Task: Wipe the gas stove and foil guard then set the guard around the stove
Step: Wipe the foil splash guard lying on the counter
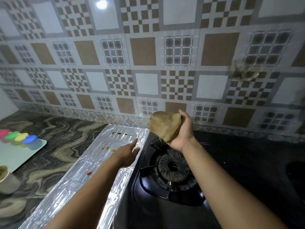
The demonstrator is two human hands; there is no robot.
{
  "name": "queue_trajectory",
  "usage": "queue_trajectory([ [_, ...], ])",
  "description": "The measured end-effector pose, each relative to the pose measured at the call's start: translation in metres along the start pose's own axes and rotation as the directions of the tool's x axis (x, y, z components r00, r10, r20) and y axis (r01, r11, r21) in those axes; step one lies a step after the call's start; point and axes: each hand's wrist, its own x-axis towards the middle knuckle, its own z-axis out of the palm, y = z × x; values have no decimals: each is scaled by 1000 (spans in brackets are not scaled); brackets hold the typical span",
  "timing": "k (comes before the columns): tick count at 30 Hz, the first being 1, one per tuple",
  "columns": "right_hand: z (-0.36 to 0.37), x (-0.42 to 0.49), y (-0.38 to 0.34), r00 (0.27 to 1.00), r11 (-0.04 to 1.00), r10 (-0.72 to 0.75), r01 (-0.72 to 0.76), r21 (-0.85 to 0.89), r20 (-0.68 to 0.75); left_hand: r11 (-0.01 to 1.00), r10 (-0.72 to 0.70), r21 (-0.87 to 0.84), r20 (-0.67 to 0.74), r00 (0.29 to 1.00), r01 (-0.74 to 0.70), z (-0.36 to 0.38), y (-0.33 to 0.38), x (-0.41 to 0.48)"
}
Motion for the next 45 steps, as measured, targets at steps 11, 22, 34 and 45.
queue_trajectory([
  [11,86,61,87,979,975,195,-188,-115,52,985,-163,46,-84,983,167,-53,-102,-29],
  [22,123,172,142,947,941,301,-314,-129,-110,989,-138,45,-38,990,140,-84,-184,40],
  [34,111,301,178,904,880,340,-403,-252,-258,992,-112,65,59,992,108,-55,-251,147],
  [45,121,349,193,991,712,98,-133,-689,-90,981,-86,180,36,996,78,-13,-292,172],
])
